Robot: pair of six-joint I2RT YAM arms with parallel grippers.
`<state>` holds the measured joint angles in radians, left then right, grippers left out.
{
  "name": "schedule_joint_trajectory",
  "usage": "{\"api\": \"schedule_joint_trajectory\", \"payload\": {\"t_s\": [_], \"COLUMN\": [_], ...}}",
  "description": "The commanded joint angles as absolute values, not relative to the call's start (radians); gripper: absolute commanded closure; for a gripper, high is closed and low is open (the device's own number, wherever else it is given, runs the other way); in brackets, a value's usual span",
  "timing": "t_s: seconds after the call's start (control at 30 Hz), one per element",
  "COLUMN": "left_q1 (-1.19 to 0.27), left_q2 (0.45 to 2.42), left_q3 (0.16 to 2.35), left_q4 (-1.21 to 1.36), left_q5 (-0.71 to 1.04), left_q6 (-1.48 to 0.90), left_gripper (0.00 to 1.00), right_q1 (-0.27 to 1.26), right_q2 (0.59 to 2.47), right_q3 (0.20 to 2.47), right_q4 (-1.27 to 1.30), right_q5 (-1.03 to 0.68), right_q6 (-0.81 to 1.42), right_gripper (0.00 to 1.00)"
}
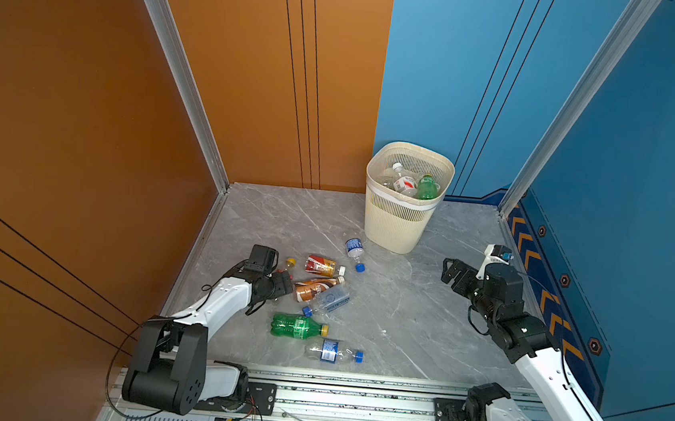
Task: Put the plastic bottles in the bin
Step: 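Withdraw the right gripper while the left gripper reaches for the red-labelled bottle, then close the left gripper around the red-labelled yellow-capped bottle and lift it, then carry the red-labelled bottle with the left gripper over the wastebasket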
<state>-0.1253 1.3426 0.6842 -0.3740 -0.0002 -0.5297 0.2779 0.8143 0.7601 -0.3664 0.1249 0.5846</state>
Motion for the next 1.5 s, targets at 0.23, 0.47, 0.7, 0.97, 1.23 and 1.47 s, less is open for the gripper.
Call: {"api": "schedule_joint_trajectory", "payload": {"t_s": [0.23,0.47,0.7,0.97,1.23,1.47], "left_q1": [-0.110,-0.107,-0.106,-0.109,-0.172,-0.338], "left_q2": [1.480,1.510,1.474,1.297,1.167,1.265], "left_q3": [0.792,0.825,0.838,0.875,1.040,1.304], "left_q4": [-0.363,-0.369,-0.389,-0.405,-0.404,-0.381], "left_q5": [-0.018,0.000,0.006,0.043,0.102,0.045], "left_q6": [-0.500,-0.500,-0.505,-0.516,-0.518,-0.490], "left_gripper": [0.22,0.35,0.47,0.58,0.62,0.63], "right_q1": [0.262,0.261,0.259,0.257,0.256,0.254], "right_q2": [0.788,0.798,0.806,0.815,0.813,0.805], "right_q3": [0.778,0.776,0.775,0.775,0.770,0.759], "right_q4": [-0.380,-0.367,-0.357,-0.349,-0.341,-0.336], "right_q5": [0.135,0.126,0.123,0.115,0.111,0.098], "right_q6": [0.580,0.583,0.584,0.586,0.589,0.593], "right_gripper": [0.00,0.00,0.00,0.00,0.00,0.00]}}
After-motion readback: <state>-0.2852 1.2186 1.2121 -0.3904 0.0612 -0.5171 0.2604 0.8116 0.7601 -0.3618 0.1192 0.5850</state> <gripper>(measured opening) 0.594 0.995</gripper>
